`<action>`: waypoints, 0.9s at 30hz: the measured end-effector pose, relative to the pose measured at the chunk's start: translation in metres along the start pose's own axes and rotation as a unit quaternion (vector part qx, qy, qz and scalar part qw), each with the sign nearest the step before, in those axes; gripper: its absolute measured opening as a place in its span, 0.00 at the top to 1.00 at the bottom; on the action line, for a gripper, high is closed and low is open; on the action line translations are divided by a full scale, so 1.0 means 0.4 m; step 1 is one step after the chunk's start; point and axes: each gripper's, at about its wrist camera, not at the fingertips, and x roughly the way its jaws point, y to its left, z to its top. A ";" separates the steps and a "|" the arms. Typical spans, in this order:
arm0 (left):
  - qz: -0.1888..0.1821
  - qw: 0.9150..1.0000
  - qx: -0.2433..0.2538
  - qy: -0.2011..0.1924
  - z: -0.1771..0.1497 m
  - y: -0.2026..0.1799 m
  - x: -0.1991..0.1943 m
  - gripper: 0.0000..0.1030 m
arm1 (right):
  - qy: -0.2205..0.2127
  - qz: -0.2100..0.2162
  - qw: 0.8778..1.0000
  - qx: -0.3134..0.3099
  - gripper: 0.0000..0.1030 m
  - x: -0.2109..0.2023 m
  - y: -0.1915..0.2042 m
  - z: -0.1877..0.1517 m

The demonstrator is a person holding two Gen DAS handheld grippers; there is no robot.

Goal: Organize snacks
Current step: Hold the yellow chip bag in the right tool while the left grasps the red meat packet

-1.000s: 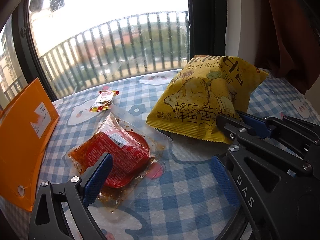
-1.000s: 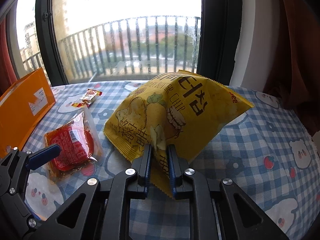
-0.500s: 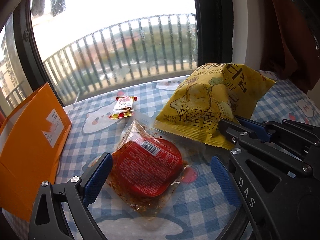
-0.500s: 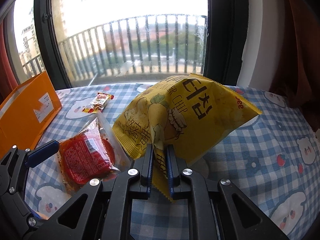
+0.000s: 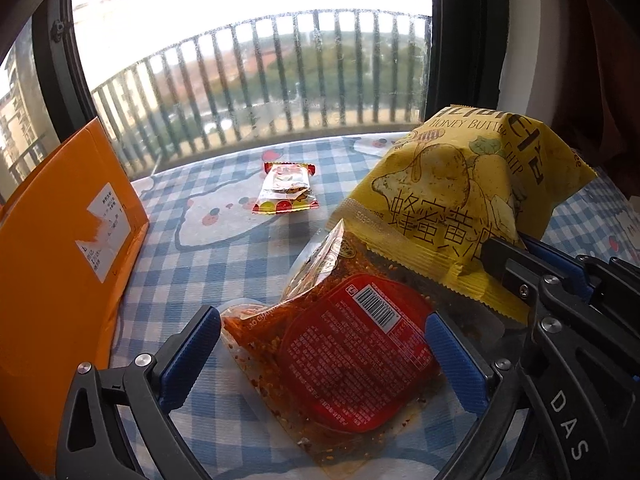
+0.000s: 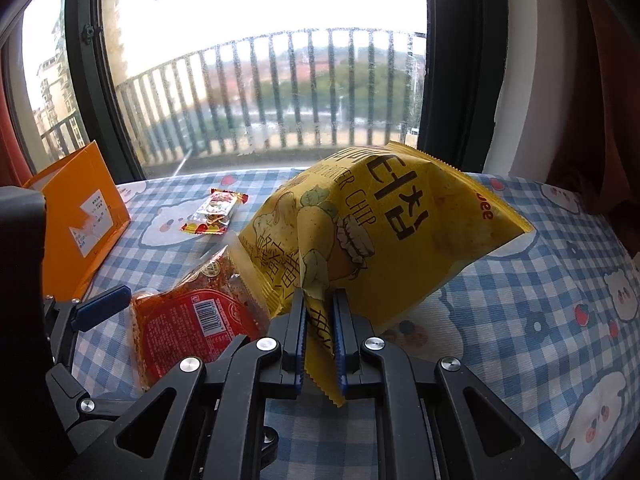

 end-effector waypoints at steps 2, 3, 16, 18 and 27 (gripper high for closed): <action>-0.005 1.000 0.000 0.002 0.000 0.001 0.002 0.01 | 0.000 0.000 1.000 0.002 0.86 0.001 0.001 0.001; -0.008 1.000 0.000 0.004 -0.001 0.001 0.003 0.01 | 0.000 0.000 1.000 0.002 0.86 0.001 0.002 0.001; -0.031 0.999 0.018 0.016 -0.020 -0.019 0.000 0.17 | -0.003 -0.003 1.000 -0.008 0.86 -0.001 0.015 -0.006; -0.034 0.999 0.019 0.015 -0.023 -0.020 -0.005 0.21 | -0.002 -0.002 1.000 -0.007 0.86 -0.003 0.017 -0.008; -0.040 0.999 0.022 0.001 -0.037 -0.012 -0.030 0.41 | 0.001 0.006 1.000 0.003 0.87 -0.025 0.019 -0.023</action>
